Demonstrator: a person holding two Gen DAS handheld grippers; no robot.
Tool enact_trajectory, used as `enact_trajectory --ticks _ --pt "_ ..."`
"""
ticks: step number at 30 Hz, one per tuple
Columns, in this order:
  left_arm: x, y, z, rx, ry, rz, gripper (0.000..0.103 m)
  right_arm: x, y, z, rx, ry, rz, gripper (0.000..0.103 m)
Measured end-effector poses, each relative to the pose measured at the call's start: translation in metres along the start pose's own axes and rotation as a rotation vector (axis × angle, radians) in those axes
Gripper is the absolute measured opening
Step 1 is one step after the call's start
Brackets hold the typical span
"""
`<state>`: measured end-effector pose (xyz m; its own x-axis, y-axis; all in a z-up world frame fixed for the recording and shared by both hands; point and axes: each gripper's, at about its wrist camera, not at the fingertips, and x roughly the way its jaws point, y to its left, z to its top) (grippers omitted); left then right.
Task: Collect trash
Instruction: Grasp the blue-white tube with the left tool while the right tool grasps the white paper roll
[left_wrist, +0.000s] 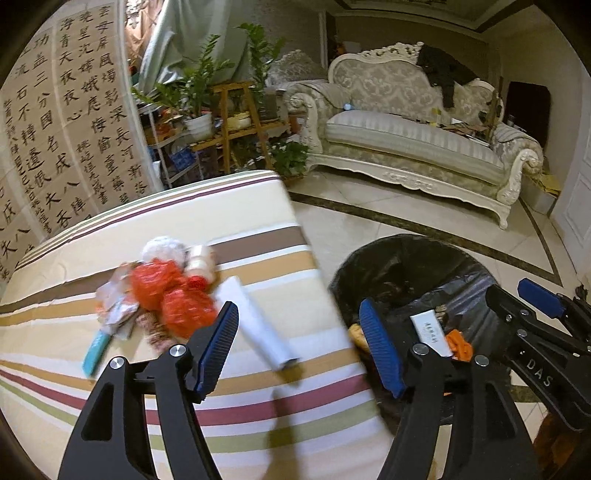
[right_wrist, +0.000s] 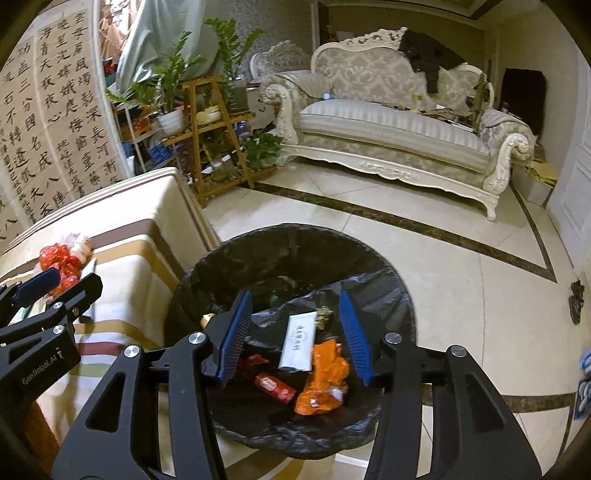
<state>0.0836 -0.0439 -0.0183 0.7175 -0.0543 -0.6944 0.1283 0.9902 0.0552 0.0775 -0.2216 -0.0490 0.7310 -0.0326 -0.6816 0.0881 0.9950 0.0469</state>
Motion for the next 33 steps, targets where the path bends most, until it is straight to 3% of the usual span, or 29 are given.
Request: enact_trajectory --ticks 19,29,33 --pt "-0.007 0.131 -0.027 -0.185 0.054 0.218 0.066 0.001 0.097 -0.003 -0.157 0.031 0.159 0.048" --pt "0.02 0.158 -0.028 -0.165 0.148 0.181 0.062 0.002 0.126 -0.003 -0.207 0.046 0.197 0.048" --pt "0.023 0.161 -0.029 -0.167 0.163 0.138 0.05 0.002 0.133 -0.001 -0.219 0.049 0.202 0.048"
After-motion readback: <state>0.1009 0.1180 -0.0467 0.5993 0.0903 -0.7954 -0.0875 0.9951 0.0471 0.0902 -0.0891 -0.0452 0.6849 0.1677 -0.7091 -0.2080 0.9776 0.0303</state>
